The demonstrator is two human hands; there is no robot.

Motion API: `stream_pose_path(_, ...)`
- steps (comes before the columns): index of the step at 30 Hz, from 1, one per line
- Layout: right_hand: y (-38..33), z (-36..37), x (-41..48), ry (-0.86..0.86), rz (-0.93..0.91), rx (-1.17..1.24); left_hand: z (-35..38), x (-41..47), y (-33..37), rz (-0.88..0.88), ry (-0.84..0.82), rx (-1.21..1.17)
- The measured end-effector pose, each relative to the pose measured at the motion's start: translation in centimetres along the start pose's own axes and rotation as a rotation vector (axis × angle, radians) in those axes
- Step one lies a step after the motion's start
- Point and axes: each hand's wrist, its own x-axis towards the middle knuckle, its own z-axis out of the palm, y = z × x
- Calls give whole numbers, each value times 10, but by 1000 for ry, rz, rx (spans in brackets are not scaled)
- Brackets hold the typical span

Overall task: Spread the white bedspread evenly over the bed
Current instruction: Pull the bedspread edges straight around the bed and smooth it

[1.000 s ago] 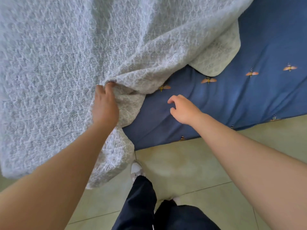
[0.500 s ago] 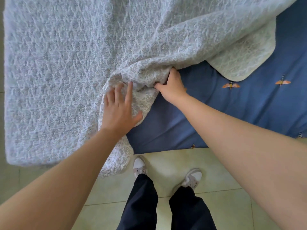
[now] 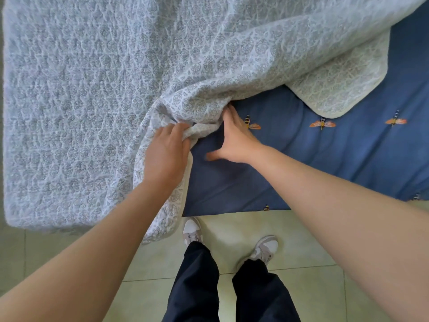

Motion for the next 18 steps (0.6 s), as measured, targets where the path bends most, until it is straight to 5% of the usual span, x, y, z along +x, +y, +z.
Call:
stream_pose_path(6, -27, 12, -13, 272, 9, 508, -3, 4, 34, -109, 44, -122)
stream_pose_path(12, -7, 8, -23, 336, -164, 158, -5, -12, 41, -157, 108, -182)
stream_pose_path(18, 18, -4, -25, 272, -80, 165, -12, -27, 53, -181, 93, -377)
